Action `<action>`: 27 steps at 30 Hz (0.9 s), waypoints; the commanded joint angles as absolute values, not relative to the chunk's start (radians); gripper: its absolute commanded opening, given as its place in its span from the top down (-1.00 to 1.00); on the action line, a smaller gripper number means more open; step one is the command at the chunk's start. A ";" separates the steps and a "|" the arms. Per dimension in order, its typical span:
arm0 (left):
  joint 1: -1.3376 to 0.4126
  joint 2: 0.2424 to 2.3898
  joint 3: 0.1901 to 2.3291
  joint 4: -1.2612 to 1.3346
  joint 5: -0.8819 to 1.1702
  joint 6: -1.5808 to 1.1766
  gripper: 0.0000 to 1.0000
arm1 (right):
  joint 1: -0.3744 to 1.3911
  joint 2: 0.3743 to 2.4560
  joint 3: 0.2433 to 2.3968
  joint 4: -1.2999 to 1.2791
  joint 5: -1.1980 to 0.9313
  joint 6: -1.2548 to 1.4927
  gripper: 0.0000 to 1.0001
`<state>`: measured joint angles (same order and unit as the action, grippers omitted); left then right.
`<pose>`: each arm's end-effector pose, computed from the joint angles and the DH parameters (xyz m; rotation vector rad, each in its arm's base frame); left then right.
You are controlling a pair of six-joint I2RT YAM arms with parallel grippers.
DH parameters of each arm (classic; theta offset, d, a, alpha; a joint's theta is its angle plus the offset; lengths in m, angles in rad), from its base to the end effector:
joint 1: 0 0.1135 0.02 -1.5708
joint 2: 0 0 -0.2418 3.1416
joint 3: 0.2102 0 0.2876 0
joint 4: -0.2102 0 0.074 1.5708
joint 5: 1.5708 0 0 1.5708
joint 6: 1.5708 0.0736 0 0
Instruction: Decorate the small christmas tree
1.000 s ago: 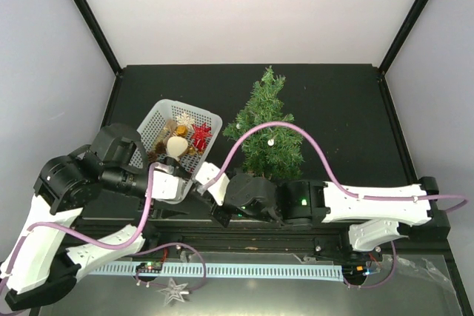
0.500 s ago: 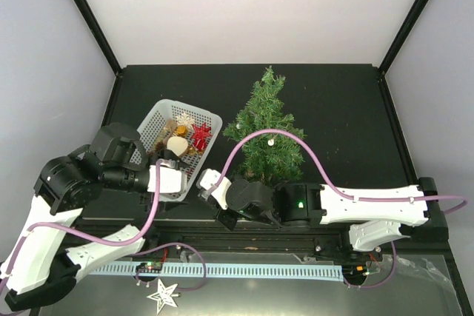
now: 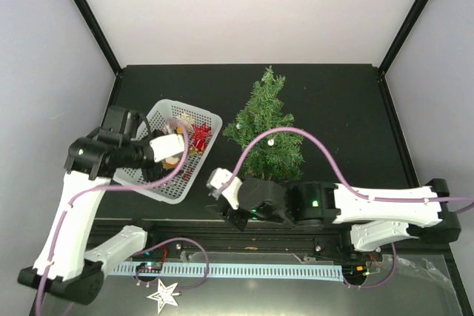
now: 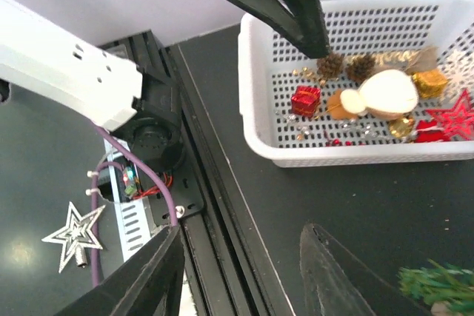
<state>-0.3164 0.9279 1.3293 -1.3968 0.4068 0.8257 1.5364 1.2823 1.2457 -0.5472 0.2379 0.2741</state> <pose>0.1692 -0.0860 0.3534 1.4626 1.9975 -0.3090 0.0296 0.3551 0.3148 -1.2059 1.8941 0.7827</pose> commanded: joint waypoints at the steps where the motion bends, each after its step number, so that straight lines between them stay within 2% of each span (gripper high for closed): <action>1: -0.132 1.073 1.357 -1.333 0.549 0.883 -0.62 | 1.534 1.155 1.246 -0.582 0.340 0.304 0.08; 6: -0.064 1.286 1.393 -1.314 0.627 0.811 -0.53 | 1.534 1.001 1.246 -0.646 0.487 0.371 0.00; 10: -0.063 1.440 1.398 -1.276 0.713 0.750 -0.27 | 1.534 0.903 1.263 -0.709 0.578 0.423 -0.08; 12: -0.063 1.515 1.402 -1.254 0.728 0.742 -0.23 | 1.534 0.876 1.283 -0.739 0.603 0.429 -0.09; 17: -0.053 1.672 1.407 -1.096 0.713 0.674 -0.23 | 1.533 0.836 1.286 -0.731 0.662 0.433 -0.13; 21: -0.041 1.793 1.470 -1.000 0.656 0.581 -0.33 | 1.532 0.832 1.262 -0.710 0.696 0.431 -0.19; 24: -0.025 1.846 1.487 -0.899 0.620 0.493 -0.35 | 1.470 0.856 1.268 -0.715 0.683 0.418 -0.24; 27: -0.024 1.901 1.508 -0.856 0.606 0.452 -0.36 | 1.355 0.877 1.266 -0.693 0.567 0.407 -0.24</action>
